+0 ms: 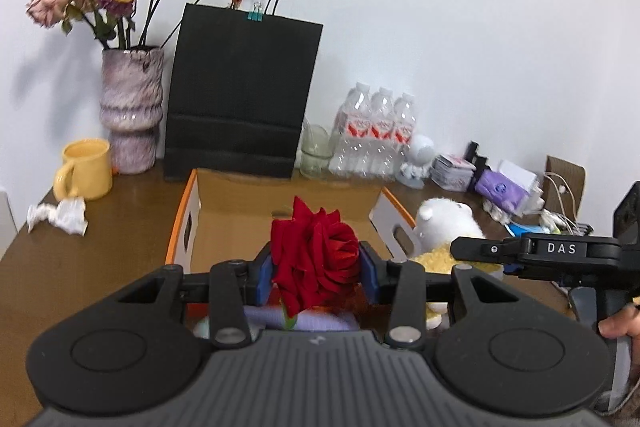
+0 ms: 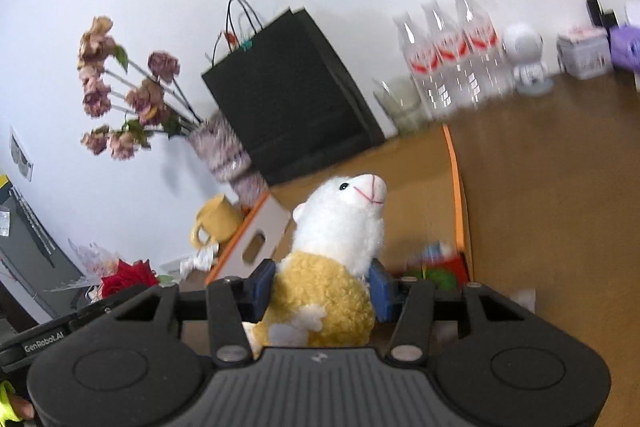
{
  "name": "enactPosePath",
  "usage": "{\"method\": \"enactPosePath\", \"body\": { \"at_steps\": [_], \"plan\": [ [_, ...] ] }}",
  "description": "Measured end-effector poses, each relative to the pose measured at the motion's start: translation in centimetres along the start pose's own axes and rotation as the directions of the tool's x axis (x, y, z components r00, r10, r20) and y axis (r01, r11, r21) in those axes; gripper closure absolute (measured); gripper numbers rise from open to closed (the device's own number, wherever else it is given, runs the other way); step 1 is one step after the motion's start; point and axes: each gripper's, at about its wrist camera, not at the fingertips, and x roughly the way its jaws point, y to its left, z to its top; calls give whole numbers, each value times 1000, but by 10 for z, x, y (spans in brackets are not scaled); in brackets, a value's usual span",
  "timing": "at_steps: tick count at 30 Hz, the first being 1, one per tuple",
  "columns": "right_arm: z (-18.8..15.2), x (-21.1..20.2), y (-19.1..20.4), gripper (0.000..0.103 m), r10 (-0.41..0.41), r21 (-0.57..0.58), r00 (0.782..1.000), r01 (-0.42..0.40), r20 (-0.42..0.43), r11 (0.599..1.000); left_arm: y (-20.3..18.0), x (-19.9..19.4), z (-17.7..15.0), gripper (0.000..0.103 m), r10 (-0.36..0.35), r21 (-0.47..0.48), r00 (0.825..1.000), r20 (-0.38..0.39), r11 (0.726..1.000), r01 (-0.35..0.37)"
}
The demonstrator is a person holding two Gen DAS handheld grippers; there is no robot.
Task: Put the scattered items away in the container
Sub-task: 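Lower the rose into the box with the left tool while the right tool drops the sheep in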
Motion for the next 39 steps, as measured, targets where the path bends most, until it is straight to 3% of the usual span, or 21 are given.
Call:
{"method": "enactPosePath", "body": {
  "at_steps": [4, 8, 13, 18, 20, 22, 27, 30, 39],
  "plan": [
    [27, 30, 4, 55, -36, -8, 999, 36, 15, 999, 6, 44, 25, 61, 46, -8, 999, -27, 999, -46],
    [42, 78, -5, 55, -90, -15, 996, 89, -23, 996, 19, 98, 34, 61, 86, -25, 990, -109, 996, -89],
    [44, 137, -20, 55, -134, -24, 987, 133, -93, 991, 38, 159, 25, 61, 138, -33, 964, -227, 988, -149],
    [38, 181, -32, 50, -167, -28, 970, 164, -178, 986, 51, 194, 11, 59, 169, -22, 938, -302, 983, -184],
    [34, 189, -34, 45, -176, -35, 963, 173, -206, 984, 54, 197, 7, 53, 168, -15, 935, -312, 983, -181],
    [32, 192, -36, 44, -180, -38, 962, 176, -207, 984, 57, 199, 6, 38, 177, -8, 932, -317, 982, -189],
    [24, 188, -31, 29, -172, -78, 960, 159, -220, 984, 58, 195, 2, 23, 190, 19, 925, -328, 981, -194],
    [20, 182, -24, 22, -181, -126, 960, 156, -215, 980, 56, 191, 0, 20, 196, 41, 922, -333, 980, -193],
    [14, 167, -13, 20, -184, -187, 962, 147, -204, 971, 45, 175, -17, 17, 215, 90, 912, -349, 977, -195]
  ]
}}
